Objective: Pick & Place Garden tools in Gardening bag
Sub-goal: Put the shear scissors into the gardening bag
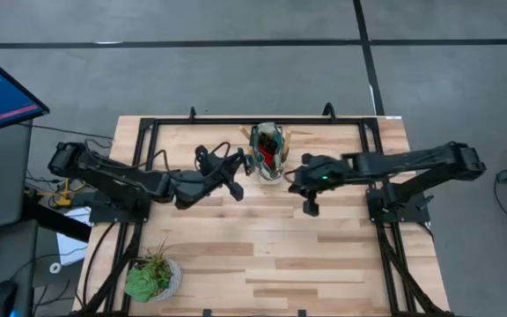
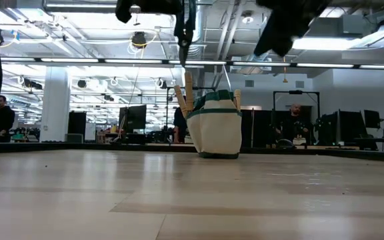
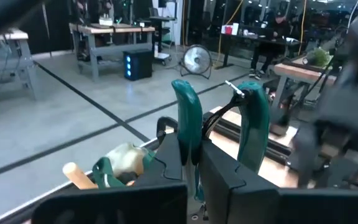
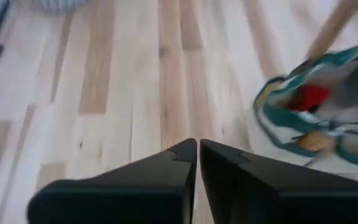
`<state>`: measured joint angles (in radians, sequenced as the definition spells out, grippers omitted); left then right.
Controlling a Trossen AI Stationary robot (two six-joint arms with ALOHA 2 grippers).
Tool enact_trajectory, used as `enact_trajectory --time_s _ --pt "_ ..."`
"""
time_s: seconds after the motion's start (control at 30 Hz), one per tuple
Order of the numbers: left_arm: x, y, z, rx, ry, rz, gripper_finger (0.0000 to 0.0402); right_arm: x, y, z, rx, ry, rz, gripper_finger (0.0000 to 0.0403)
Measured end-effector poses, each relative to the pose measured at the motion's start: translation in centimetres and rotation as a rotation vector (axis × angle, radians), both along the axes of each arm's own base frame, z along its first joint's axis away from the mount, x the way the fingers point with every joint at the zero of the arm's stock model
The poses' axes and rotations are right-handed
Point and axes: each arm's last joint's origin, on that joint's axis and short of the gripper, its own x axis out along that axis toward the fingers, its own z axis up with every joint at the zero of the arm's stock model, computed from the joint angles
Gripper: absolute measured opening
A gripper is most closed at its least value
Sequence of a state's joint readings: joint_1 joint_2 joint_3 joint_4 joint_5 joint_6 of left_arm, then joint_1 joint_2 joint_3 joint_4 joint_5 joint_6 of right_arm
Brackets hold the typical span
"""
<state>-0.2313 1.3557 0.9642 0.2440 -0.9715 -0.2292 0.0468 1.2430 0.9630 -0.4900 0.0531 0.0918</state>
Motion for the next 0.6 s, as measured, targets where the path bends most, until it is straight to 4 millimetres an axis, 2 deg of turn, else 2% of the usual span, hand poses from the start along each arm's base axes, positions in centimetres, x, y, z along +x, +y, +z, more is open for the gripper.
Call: enact_trajectory --time_s 0.1,0.2,0.4,0.6 --pt "-0.4 -0.2 0.4 0.014 -0.003 0.008 0.0 1.4 -0.2 -1.9 -0.029 0.069 0.026 0.0013" --pt "-0.5 -0.5 0.4 0.024 0.006 0.013 0.0 2.5 -0.4 -2.9 -0.104 0.081 0.045 0.0003" --pt "-0.7 -1.1 0.0 0.031 0.016 0.014 0.0 4.2 -1.5 -3.7 -0.197 0.021 0.04 0.0002" --pt "-0.9 -1.4 -0.5 0.025 0.013 0.026 0.0001 4.4 -3.6 -3.9 -0.253 0.035 -0.004 0.0001"
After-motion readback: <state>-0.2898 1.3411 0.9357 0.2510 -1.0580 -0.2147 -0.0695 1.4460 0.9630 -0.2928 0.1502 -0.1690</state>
